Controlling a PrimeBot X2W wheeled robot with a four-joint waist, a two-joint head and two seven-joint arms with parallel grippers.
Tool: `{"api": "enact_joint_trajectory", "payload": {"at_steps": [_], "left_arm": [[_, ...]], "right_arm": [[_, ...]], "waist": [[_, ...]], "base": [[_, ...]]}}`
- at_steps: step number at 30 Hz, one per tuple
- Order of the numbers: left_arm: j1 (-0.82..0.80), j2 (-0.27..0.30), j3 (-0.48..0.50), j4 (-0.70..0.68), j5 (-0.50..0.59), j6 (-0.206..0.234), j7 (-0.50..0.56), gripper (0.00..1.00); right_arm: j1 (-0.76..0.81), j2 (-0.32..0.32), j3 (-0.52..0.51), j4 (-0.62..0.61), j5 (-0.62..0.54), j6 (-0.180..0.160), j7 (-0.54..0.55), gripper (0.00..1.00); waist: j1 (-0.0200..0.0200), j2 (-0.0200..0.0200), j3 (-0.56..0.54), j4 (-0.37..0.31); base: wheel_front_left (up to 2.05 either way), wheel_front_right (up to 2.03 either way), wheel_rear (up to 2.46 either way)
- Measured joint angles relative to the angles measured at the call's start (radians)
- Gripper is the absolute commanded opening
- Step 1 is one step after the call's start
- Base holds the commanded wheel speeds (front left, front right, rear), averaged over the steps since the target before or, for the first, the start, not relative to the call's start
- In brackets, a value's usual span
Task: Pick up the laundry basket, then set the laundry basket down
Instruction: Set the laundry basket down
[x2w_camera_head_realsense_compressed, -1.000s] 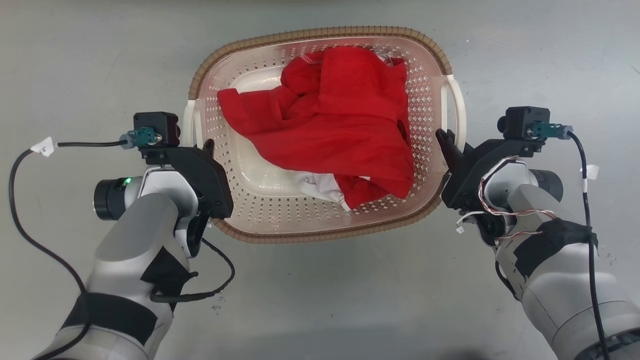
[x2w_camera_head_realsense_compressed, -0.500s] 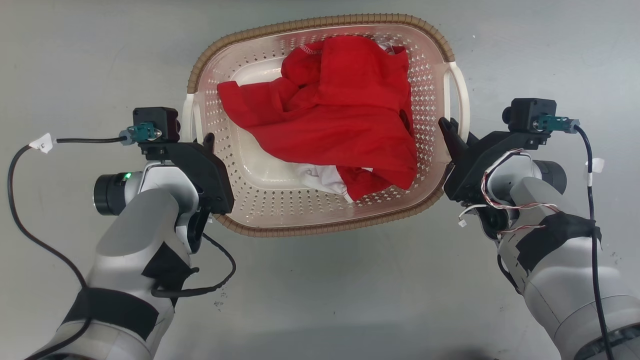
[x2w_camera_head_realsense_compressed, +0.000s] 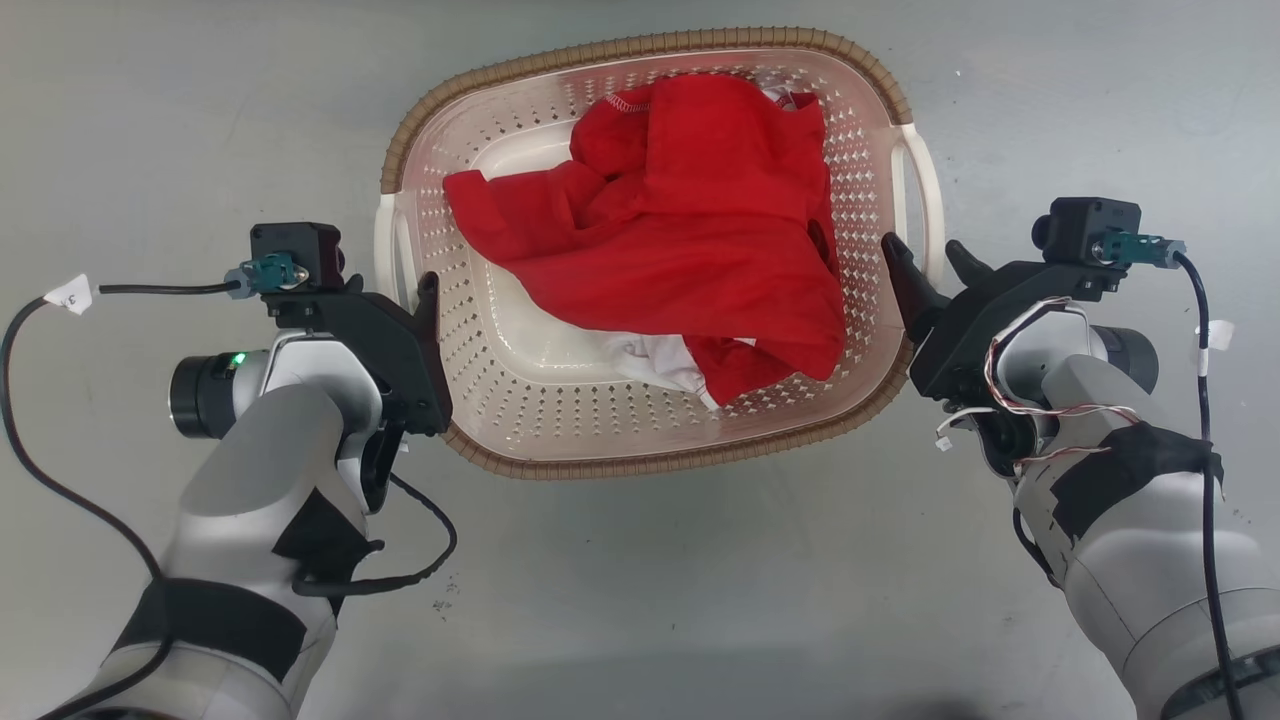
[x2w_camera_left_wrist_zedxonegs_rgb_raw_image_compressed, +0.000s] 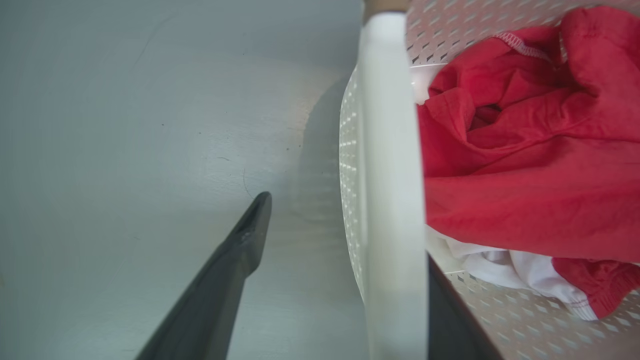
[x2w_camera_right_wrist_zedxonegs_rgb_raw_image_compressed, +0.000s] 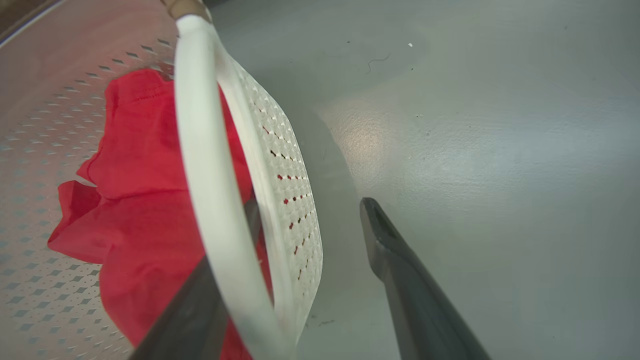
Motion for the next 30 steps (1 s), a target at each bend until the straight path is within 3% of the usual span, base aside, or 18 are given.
{"api": "enact_joint_trajectory", "payload": {"at_steps": [17, 30], "left_arm": [[0.002, -0.008, 0.012, 0.018, -0.014, -0.017, -0.021, 1.0], [0.037, -0.015, 0.015, 0.029, -0.018, -0.034, -0.099, 1.0]], "right_arm": [[0.019, 0.002, -0.001, 0.008, 0.037, 0.0, 0.001, 1.0], [0.089, 0.002, 0.028, -0.016, 0.045, 0.0, -0.041, 1.0]], "waist": [[-0.0001, 0.0, -0.077, 0.009], [-0.0002, 0.0, -0.223, 0.019]], "base": [[0.0, 0.0, 0.0], [0.0, 0.0, 0.0]]}}
